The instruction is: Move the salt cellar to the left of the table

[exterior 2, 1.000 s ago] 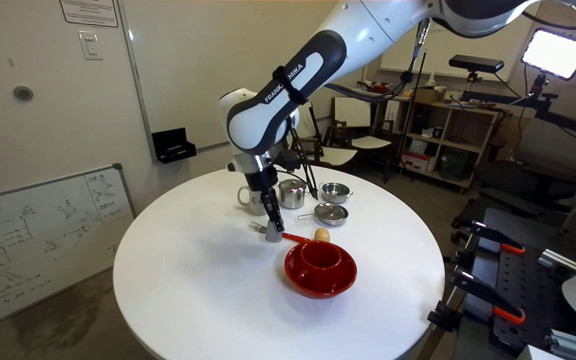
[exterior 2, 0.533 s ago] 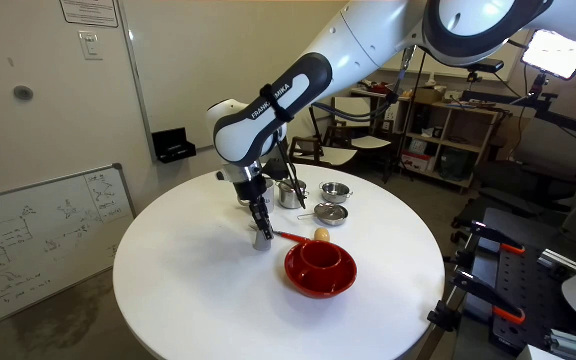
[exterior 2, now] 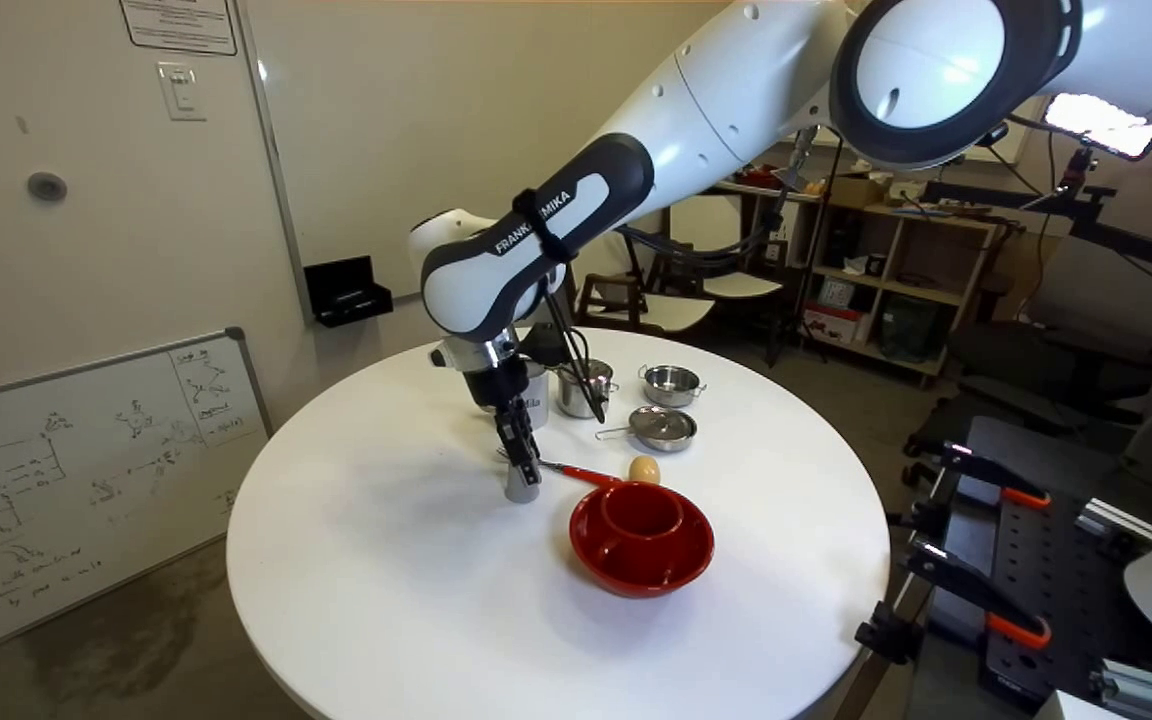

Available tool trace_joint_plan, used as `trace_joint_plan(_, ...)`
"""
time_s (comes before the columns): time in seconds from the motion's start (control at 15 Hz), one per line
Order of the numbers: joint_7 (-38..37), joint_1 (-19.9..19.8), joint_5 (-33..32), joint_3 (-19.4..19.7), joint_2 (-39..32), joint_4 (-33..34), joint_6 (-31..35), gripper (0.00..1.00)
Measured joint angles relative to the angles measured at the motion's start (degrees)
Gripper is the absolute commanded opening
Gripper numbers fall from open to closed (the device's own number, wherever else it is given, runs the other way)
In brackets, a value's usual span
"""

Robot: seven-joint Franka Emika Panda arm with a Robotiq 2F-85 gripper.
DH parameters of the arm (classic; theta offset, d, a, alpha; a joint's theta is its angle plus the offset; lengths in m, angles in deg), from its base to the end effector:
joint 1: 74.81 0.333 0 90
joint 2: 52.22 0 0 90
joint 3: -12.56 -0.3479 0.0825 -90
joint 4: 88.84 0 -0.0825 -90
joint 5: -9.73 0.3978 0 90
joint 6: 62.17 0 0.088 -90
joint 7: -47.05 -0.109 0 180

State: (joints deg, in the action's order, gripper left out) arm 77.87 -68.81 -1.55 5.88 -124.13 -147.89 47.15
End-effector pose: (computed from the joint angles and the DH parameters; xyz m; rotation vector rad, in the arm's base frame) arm 0.7438 0.1247 0.0332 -2.8328 -1.1979 0.5800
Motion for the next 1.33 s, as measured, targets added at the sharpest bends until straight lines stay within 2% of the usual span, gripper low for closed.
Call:
trace_joint_plan(0.33,0.0,-0.2,0.0,0.2,-1.6,3.3,-1.4,1.00)
trace_joint_plan(0.8,0.6,-2.4,0.5,-0.2,0.1,5.0,-2.1,1.00)
trace_joint_plan(1.07,2.7,-4.9,1.1,-1.8,2.6,3.5,-2.1,1.00)
trace_joint_plan(1.33,2.9,-8.2,2.2,-3.2,6.5,-0.9,-0.8,1.00)
